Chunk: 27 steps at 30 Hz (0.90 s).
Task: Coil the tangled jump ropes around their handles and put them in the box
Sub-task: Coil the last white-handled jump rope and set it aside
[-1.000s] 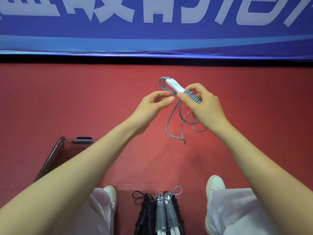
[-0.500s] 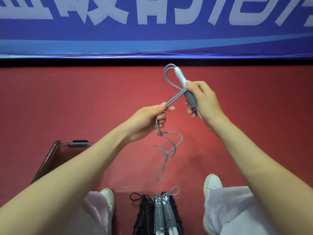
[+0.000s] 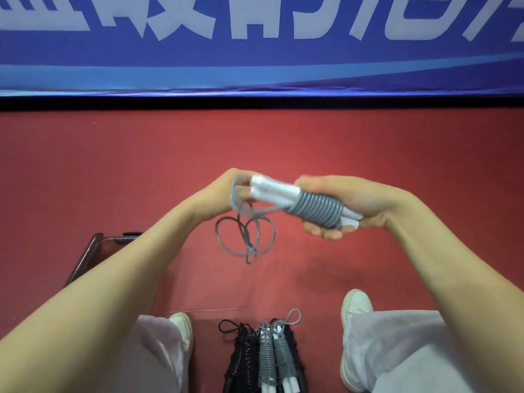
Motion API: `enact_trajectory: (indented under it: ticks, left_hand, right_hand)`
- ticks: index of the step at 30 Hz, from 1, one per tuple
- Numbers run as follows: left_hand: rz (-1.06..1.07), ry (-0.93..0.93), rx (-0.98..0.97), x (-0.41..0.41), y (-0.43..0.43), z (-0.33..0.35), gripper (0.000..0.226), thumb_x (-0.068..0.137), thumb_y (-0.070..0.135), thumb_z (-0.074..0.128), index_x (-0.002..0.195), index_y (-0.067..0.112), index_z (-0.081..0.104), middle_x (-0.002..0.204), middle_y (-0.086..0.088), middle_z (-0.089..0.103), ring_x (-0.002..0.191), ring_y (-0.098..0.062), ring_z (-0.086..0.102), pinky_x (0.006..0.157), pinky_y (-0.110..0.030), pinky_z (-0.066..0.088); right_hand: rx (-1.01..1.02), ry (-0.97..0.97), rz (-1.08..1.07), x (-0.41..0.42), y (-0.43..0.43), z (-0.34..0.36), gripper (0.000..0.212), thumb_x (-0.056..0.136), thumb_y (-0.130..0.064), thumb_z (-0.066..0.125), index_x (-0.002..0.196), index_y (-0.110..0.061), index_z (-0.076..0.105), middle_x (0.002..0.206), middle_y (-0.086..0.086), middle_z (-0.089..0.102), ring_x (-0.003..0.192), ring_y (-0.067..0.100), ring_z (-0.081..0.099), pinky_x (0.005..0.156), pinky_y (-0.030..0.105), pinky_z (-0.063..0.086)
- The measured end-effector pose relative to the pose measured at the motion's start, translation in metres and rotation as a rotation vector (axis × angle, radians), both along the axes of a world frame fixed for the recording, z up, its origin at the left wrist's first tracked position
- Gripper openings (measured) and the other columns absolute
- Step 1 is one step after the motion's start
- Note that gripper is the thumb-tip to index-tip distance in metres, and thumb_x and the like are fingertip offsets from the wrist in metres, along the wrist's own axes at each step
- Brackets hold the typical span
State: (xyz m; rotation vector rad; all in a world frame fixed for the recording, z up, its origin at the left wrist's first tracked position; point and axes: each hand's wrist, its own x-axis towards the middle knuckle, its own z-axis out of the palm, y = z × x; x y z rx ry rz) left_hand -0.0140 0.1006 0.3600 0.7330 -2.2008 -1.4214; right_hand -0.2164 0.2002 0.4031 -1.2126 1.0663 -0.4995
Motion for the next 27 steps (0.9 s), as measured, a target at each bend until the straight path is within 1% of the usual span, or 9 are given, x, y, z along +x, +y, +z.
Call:
enact_trajectory:
  ticks: [3, 6, 9, 12, 15, 18, 21, 24, 27]
  left_hand:
    - [0.035, -0.067, 0.039, -0.005, -0.001, 0.0, 0.012, 0.084, 0.013, 0.071, 0.073, 0.018, 0.068, 0.065, 0.003, 0.059, 0.061, -0.011, 0.048, 0.06, -0.025, 0.04]
    - [0.105, -0.094, -0.005, -0.013, 0.002, 0.001, 0.018, 0.08, 0.031, 0.077, 0.068, 0.021, 0.068, 0.063, -0.002, 0.048, 0.062, -0.019, 0.039, 0.061, -0.033, 0.032]
    - [0.184, -0.149, -0.079, -0.022, 0.011, 0.0, 0.03, 0.086, 0.041, 0.069, 0.069, 0.017, 0.063, 0.057, 0.006, 0.052, 0.056, -0.015, 0.039, 0.057, -0.029, 0.031]
    - [0.178, -0.066, 0.091, -0.031, 0.02, -0.006, 0.019, 0.097, 0.028, 0.056, 0.085, 0.014, 0.057, 0.06, 0.007, 0.059, 0.048, -0.014, 0.037, 0.049, -0.024, 0.032]
    - [0.132, -0.019, 0.286, -0.034, 0.021, -0.005, 0.015, 0.1, 0.021, 0.05, 0.095, 0.011, 0.06, 0.065, 0.004, 0.06, 0.05, -0.008, 0.041, 0.053, -0.019, 0.037]
    - [0.082, 0.031, 0.455, -0.029, 0.016, 0.0, 0.012, 0.093, 0.021, 0.059, 0.085, 0.014, 0.062, 0.071, 0.003, 0.065, 0.062, -0.01, 0.057, 0.065, -0.02, 0.045]
    - [0.223, 0.015, 0.205, -0.022, 0.006, -0.001, 0.019, 0.082, 0.024, 0.074, 0.072, 0.016, 0.06, 0.074, -0.004, 0.07, 0.071, -0.015, 0.061, 0.067, -0.024, 0.048]
    - [0.344, 0.001, -0.053, -0.021, 0.004, 0.0, 0.028, 0.084, 0.02, 0.075, 0.071, 0.012, 0.052, 0.096, -0.009, 0.067, 0.075, -0.018, 0.064, 0.071, -0.039, 0.059]
    - [0.35, 0.12, 0.139, -0.026, 0.01, 0.002, 0.028, 0.091, 0.007, 0.064, 0.079, 0.012, 0.039, 0.108, -0.013, 0.065, 0.06, -0.023, 0.066, 0.066, -0.043, 0.059]
  right_hand:
    - [0.012, 0.345, 0.104, 0.009, -0.002, -0.004, 0.037, 0.086, -0.051, 0.053, 0.092, -0.015, 0.053, 0.065, 0.011, 0.059, 0.043, 0.018, 0.048, 0.035, 0.018, 0.029]
    - [-0.033, 0.747, 0.052, 0.011, -0.009, -0.015, 0.043, 0.087, -0.057, 0.056, 0.099, -0.016, 0.052, 0.065, 0.004, 0.063, 0.046, 0.019, 0.053, 0.041, 0.019, 0.035]
    - [-0.276, 1.169, -0.074, 0.006, -0.011, -0.02, 0.048, 0.086, -0.066, 0.047, 0.118, -0.032, 0.05, 0.089, 0.002, 0.069, 0.068, 0.023, 0.062, 0.064, 0.03, 0.045]
    - [-0.593, 1.391, -0.302, 0.001, -0.012, -0.026, 0.052, 0.092, -0.062, 0.039, 0.138, -0.036, 0.038, 0.113, 0.008, 0.064, 0.098, 0.035, 0.061, 0.074, 0.037, 0.041]
    - [-0.815, 1.388, -0.457, 0.004, -0.016, -0.03, 0.05, 0.096, -0.054, 0.041, 0.143, -0.035, 0.035, 0.113, 0.007, 0.056, 0.099, 0.038, 0.062, 0.068, 0.038, 0.04]
    - [-0.945, 1.319, -0.524, 0.005, -0.015, -0.029, 0.051, 0.095, -0.051, 0.044, 0.142, -0.032, 0.038, 0.108, 0.007, 0.053, 0.094, 0.038, 0.062, 0.063, 0.037, 0.038]
    - [-0.965, 1.166, -0.546, 0.001, -0.015, -0.027, 0.052, 0.091, -0.056, 0.049, 0.137, -0.033, 0.043, 0.108, 0.002, 0.056, 0.093, 0.035, 0.062, 0.068, 0.039, 0.044]
    - [-0.942, 1.014, -0.576, 0.002, -0.016, -0.028, 0.05, 0.088, -0.06, 0.051, 0.131, -0.036, 0.044, 0.109, -0.002, 0.059, 0.097, 0.032, 0.061, 0.073, 0.038, 0.045]
    - [-0.968, 0.988, -0.603, 0.008, -0.018, -0.029, 0.049, 0.089, -0.059, 0.052, 0.131, -0.035, 0.045, 0.11, -0.001, 0.06, 0.098, 0.034, 0.061, 0.075, 0.041, 0.046]
